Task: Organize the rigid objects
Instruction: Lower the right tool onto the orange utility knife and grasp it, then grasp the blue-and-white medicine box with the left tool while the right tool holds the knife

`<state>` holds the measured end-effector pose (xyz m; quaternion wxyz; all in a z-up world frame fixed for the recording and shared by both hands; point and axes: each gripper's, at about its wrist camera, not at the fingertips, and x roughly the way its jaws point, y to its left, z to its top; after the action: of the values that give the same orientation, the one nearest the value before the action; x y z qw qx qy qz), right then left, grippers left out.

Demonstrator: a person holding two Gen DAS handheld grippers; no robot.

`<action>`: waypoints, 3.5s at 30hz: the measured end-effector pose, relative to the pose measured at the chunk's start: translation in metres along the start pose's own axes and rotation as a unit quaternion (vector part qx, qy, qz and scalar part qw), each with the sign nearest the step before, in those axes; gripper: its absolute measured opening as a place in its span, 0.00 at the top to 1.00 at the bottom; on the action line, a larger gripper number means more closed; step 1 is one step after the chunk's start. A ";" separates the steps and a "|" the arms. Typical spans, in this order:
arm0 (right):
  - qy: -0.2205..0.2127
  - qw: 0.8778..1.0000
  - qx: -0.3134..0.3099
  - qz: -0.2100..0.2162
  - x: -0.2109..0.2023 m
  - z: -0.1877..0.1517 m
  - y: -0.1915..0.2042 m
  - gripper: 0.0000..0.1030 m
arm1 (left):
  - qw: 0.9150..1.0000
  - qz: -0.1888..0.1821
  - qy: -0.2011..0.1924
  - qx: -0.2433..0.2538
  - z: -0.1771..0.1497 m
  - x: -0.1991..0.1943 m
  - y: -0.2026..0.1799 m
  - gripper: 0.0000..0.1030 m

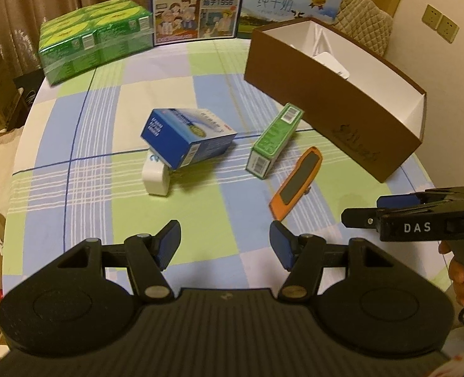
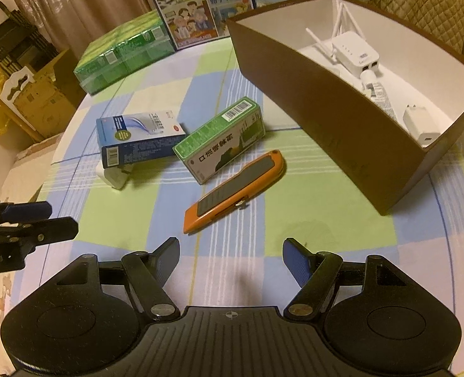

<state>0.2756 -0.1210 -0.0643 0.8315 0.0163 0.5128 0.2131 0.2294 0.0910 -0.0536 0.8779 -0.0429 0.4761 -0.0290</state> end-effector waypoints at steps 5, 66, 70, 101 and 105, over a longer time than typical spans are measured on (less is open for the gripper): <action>0.010 1.000 0.006 -0.011 0.018 0.002 0.006 0.32 | 1.000 0.005 0.006 -0.008 -0.002 0.005 0.013 0.44; 0.028 0.995 -0.005 -0.092 0.093 0.028 -0.001 0.74 | 0.981 -0.007 -0.009 0.193 0.074 0.078 0.047 0.37; 0.028 0.996 0.014 -0.089 0.088 0.026 -0.012 0.74 | 0.974 -0.014 0.000 0.224 0.078 0.089 0.044 0.35; 0.046 0.995 -0.030 -0.081 0.070 0.002 -0.021 0.74 | 0.986 -0.001 0.061 0.157 -0.019 0.083 -0.012 0.39; 0.050 0.996 -0.025 -0.073 0.062 -0.007 -0.027 0.74 | 0.984 -0.003 0.068 0.167 -0.024 0.085 -0.016 0.40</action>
<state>0.3023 -0.1243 -0.1272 0.8184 -0.0532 0.5478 0.1651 0.2550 0.0657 -0.1357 0.8383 0.1044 0.5229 -0.1136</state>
